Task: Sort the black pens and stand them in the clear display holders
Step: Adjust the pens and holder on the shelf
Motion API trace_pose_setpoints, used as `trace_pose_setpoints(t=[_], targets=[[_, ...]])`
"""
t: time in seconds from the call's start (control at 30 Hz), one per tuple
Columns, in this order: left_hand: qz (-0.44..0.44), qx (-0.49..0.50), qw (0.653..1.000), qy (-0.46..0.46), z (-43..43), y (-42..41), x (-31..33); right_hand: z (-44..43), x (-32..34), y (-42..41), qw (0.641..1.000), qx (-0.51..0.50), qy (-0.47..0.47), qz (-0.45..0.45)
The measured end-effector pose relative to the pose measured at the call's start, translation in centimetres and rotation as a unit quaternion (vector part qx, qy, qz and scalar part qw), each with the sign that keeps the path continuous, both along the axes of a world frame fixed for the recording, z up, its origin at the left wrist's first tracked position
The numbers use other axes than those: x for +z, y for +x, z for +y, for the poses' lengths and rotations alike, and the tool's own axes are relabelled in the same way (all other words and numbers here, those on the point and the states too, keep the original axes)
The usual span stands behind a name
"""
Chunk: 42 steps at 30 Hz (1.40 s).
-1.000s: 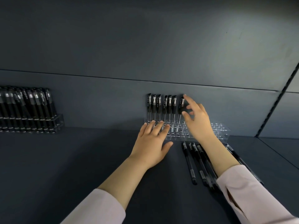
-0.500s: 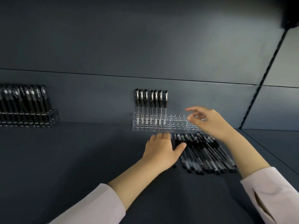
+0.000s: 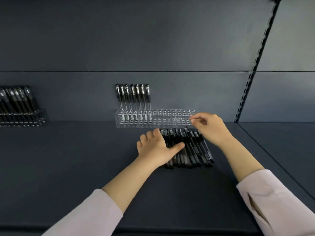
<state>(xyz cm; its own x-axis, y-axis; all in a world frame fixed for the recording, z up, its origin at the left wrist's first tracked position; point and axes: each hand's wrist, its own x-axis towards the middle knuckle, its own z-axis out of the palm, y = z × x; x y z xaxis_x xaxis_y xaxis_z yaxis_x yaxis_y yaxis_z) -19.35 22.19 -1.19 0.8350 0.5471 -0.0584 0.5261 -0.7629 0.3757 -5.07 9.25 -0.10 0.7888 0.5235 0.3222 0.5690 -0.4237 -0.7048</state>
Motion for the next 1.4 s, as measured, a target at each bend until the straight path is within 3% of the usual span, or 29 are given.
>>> trace_pose_setpoints(t=[0.33, 0.57, 1.07, 1.27, 1.4], targets=[[-0.019, 0.007, 0.998, -0.052, 1.1, 0.0, 0.6, 0.6, 0.3, -0.6, 1.0, 0.009, -0.011, -0.021], [-0.071, 0.024, 0.988, -0.138, 2.9, -0.7, 1.3, 0.8, 0.5, -1.0, 1.0, 0.016, -0.006, -0.023], [-0.086, 0.05, 0.985, -0.142, 3.4, -1.1, 1.9, 0.7, 0.4, -1.7, 1.0, 0.016, -0.004, -0.012], [-0.094, 0.054, 0.972, -0.21, 4.7, -1.5, 2.1, 0.8, 0.5, -2.1, 1.0, 0.017, -0.006, -0.014], [-0.104, 0.06, 0.95, -0.288, 5.2, -2.1, 2.5, 1.3, 0.7, -3.0, 0.997, 0.035, 0.06, 0.029]])
